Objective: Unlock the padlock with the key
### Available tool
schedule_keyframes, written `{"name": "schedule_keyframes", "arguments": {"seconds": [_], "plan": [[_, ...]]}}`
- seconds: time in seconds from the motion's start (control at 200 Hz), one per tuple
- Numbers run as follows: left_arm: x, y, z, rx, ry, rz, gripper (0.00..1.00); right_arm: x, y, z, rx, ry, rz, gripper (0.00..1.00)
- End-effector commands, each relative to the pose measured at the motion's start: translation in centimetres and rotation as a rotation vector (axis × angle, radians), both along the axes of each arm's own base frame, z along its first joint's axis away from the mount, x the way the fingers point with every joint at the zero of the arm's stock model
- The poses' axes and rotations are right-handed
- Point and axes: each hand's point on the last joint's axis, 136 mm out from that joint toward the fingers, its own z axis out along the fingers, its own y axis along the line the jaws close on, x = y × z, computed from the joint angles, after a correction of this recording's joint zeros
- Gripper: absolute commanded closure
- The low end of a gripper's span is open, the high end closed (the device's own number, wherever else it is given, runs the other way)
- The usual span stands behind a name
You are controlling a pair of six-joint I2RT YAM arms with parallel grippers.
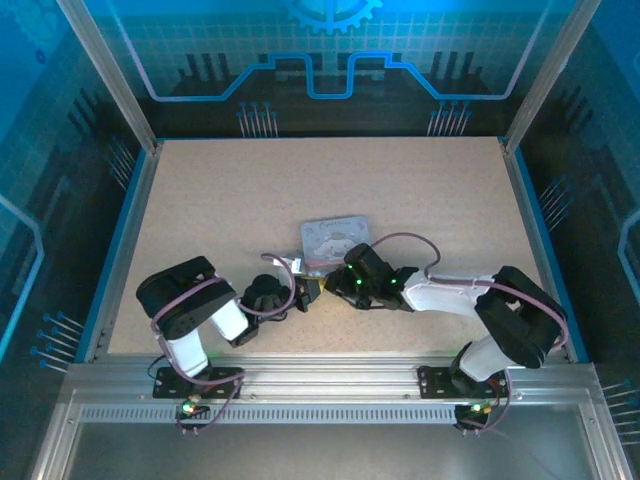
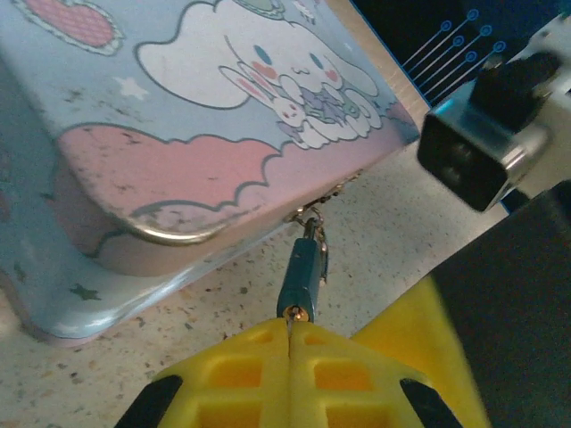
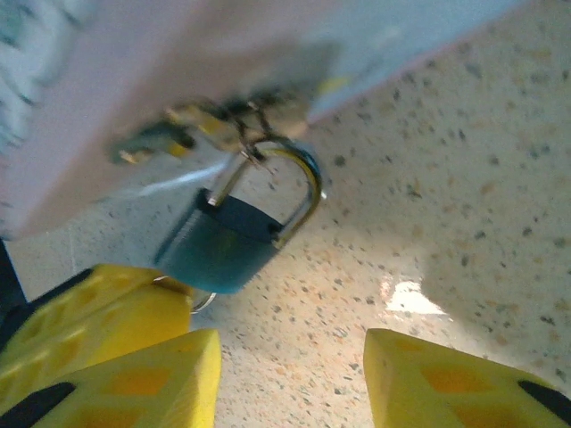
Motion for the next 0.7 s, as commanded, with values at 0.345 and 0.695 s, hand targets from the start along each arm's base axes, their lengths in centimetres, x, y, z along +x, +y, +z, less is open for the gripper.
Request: {"name": "schedule_keyframes", "arguments": {"seconds": [0.345,0.695], "plan": [[-0.4,0.0,0.5,-0.051,0.015,0.059,1.00,1.0,0.4,0.3,0.077,-0.037,-0.227,0.64],[-0.4,0.3,0.5,-0.123,0.097,0.112,1.00,0.9,-2.3,1.4,0.061,-0.106,-0.305,0.62]]}}
